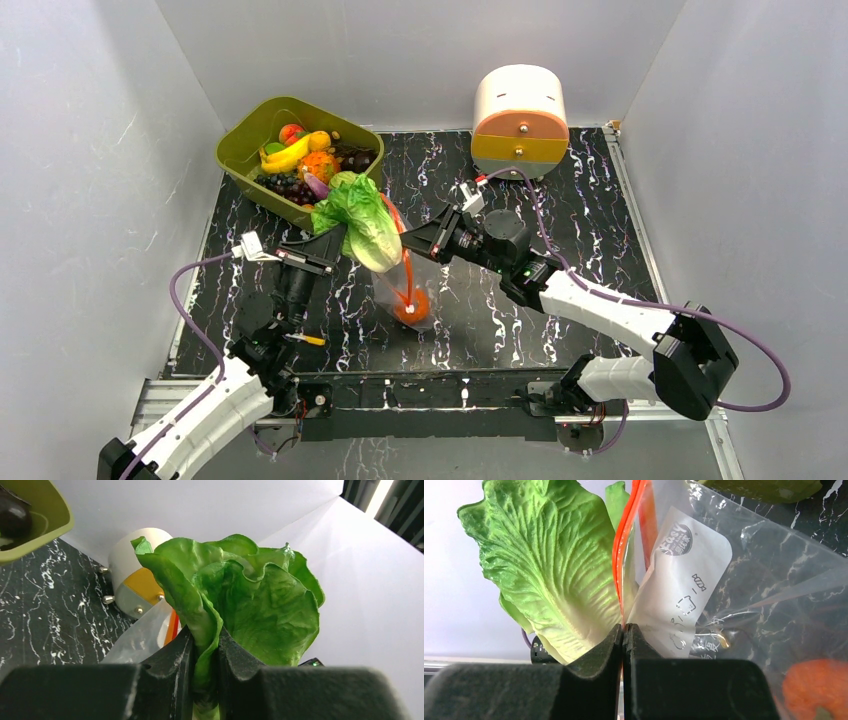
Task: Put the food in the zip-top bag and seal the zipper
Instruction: Place the fake vegetable in the zipper food storage bag.
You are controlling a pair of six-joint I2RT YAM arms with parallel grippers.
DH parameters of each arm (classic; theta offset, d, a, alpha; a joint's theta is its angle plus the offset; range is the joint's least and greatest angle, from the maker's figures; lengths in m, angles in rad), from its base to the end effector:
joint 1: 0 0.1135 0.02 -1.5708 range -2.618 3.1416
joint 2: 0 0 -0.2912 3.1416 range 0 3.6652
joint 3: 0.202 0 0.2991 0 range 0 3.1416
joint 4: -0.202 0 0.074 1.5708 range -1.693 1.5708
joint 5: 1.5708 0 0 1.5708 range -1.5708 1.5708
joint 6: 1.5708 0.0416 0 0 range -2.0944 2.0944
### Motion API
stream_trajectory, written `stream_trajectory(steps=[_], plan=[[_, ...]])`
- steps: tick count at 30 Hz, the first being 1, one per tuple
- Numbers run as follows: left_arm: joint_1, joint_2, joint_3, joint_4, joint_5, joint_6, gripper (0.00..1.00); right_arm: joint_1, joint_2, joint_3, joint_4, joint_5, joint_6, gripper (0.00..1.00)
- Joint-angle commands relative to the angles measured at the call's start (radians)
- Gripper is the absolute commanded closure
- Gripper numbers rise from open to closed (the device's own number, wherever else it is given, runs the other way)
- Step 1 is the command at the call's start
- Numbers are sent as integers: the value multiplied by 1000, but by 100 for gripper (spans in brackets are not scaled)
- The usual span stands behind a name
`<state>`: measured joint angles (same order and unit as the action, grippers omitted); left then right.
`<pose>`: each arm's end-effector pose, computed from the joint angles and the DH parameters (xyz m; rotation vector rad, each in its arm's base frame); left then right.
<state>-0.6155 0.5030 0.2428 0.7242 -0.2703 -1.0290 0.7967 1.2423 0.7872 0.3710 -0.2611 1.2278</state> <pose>0.1415 -0.0865 0.2875 -0.5026 1.1154 -1.3064 0.2226 0.2431 0.3046 0.1884 1.9680 1.6667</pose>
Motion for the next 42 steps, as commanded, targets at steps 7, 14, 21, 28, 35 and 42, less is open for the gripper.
stream_trajectory(steps=[7, 14, 21, 28, 35, 42], plan=[[-6, -25, 62, -160, -6, 203, 100, 16, -80, 44, 97, 61, 22, 100], [-6, -11, 56, -147, 17, 210, 100, 33, -55, 66, 108, 69, 22, 100], [-7, 65, 118, -141, 159, 236, 100, 45, 59, 150, 188, 47, 54, 100], [-6, 89, 129, -227, 206, 276, 100, 62, 95, 184, 197, 48, 59, 100], [-7, 166, 184, -274, 294, 322, 100, 70, 131, 230, 200, 30, 53, 100], [-9, 219, 224, -245, 438, 360, 100, 76, 153, 211, 221, 16, 58, 100]])
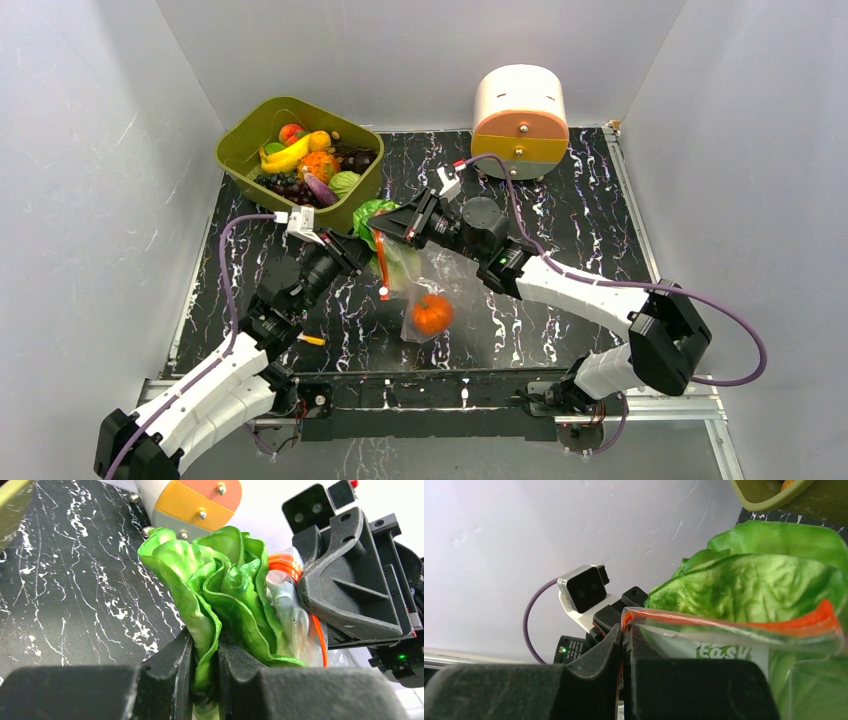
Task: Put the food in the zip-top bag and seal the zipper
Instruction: Place the fake vegetable in the zipper food storage bag.
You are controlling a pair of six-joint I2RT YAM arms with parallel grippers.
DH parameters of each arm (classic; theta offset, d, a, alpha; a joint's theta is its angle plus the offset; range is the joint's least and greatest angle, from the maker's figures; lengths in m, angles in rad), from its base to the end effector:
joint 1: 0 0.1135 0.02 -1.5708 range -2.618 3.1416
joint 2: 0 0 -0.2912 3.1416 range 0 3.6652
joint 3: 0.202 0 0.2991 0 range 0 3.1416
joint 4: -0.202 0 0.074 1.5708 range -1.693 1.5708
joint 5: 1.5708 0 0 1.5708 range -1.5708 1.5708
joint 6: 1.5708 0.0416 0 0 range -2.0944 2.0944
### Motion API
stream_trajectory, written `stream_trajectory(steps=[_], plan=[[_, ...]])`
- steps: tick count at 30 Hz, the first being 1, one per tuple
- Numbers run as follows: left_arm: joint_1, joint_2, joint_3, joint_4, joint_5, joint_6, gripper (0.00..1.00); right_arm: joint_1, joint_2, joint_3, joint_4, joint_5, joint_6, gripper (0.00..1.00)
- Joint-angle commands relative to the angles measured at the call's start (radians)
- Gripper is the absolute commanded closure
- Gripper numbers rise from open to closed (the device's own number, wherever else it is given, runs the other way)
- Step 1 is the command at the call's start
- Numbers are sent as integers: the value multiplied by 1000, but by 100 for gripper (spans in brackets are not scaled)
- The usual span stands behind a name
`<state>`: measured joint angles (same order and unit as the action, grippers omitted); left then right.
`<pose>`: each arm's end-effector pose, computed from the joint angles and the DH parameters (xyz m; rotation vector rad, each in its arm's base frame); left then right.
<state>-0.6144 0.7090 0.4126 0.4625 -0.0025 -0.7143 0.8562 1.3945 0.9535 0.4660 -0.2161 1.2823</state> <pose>0.1723 -0.1214 0.2940 -0.0769 1.4947 -1.0889 0.2384 0.2884 0.3322 0.1916 1.8665 1.7738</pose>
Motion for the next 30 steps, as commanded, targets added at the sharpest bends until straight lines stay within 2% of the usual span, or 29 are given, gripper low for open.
stream_trajectory(steps=[1, 7, 12, 17, 22, 25, 30], plan=[[-10, 17, 56, 15, 185, 50, 100, 17, 4, 46, 125, -30, 1, 100], [-12, 1, 10, 146, 311, 69, 100, 17, 4, 71, 73, -30, -45, 100], [-12, -46, 0, 149, 456, 186, 100, 15, -19, 75, -17, 0, -88, 100], [-11, -85, 47, 27, 608, 388, 100, 17, -35, 43, -31, -14, -83, 100], [-12, -71, 127, -186, 773, 624, 100, 16, -54, 20, -63, -22, -93, 100], [-11, -66, 188, -329, 750, 711, 100, 16, -82, 6, -102, -20, -112, 100], [-11, -116, 222, -385, 689, 725, 100, 15, -152, -17, -206, 25, -180, 100]])
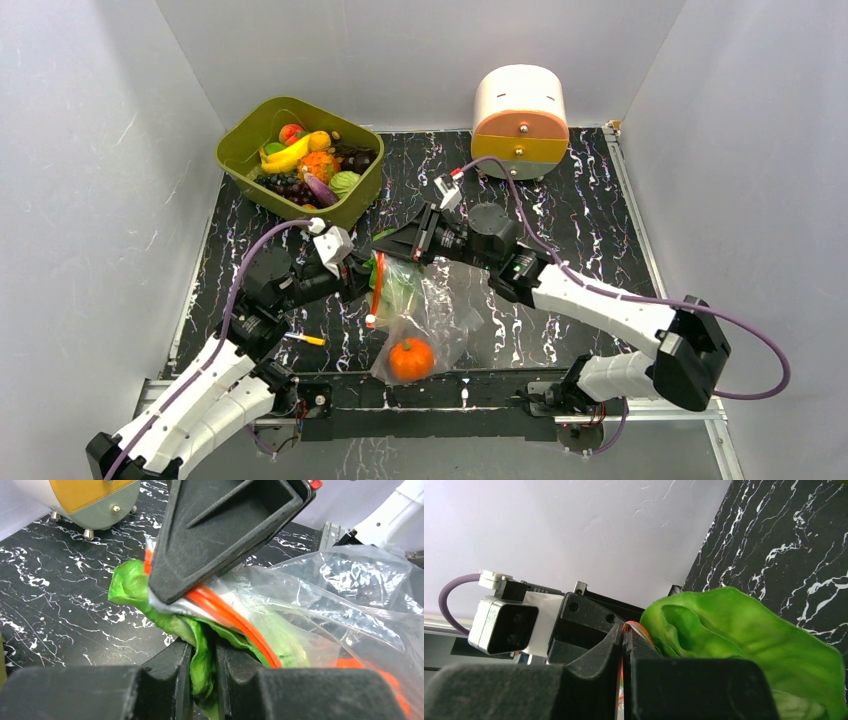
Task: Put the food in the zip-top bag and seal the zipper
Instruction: Place the fake vegetable in the zipper food storage bag.
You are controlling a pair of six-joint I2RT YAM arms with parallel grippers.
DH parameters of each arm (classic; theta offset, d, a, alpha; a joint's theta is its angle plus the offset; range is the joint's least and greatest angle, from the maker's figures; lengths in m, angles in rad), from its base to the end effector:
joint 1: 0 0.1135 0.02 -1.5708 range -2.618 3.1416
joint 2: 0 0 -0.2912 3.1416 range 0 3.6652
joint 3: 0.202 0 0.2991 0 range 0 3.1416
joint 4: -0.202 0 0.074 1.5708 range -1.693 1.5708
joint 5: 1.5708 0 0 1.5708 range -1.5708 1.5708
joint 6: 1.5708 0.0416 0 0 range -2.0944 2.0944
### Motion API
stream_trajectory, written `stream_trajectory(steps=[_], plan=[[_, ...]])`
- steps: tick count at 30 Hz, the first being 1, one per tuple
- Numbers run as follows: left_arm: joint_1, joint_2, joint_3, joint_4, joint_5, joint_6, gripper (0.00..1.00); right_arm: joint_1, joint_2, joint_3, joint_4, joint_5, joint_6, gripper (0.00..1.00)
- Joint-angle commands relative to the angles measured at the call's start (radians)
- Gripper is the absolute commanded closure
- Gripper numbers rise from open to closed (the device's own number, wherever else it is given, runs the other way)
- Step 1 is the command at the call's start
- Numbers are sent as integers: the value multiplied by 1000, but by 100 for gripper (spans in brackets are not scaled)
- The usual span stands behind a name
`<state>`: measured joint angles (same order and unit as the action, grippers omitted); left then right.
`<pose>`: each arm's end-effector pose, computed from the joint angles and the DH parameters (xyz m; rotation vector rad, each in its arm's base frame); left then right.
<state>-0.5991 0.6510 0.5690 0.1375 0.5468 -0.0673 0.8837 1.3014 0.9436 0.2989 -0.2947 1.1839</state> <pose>0.1486 -0.1276 0.3318 0.8417 1.3604 -0.9367 0.2137 0.2795 0.3411 0.0219 1.9732 1.7315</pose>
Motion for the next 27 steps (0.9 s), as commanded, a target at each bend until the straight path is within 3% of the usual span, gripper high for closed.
stream_trajectory(steps=[1, 8, 13, 18, 27], plan=[[-27, -61, 72, -65, 131, 79, 100, -12, -67, -13, -42, 99, -87, 100], [-27, 3, 124, -140, 127, 133, 100, -12, -74, -91, -28, 28, -84, 100], [-27, 28, 152, -239, 169, 294, 100, -39, -109, -93, -117, 88, -155, 100], [-27, 92, 183, -381, 212, 453, 100, -67, -96, -68, -78, 45, -143, 100], [-36, 145, 172, -485, 241, 565, 100, -70, -23, 1, 16, -16, -100, 100]])
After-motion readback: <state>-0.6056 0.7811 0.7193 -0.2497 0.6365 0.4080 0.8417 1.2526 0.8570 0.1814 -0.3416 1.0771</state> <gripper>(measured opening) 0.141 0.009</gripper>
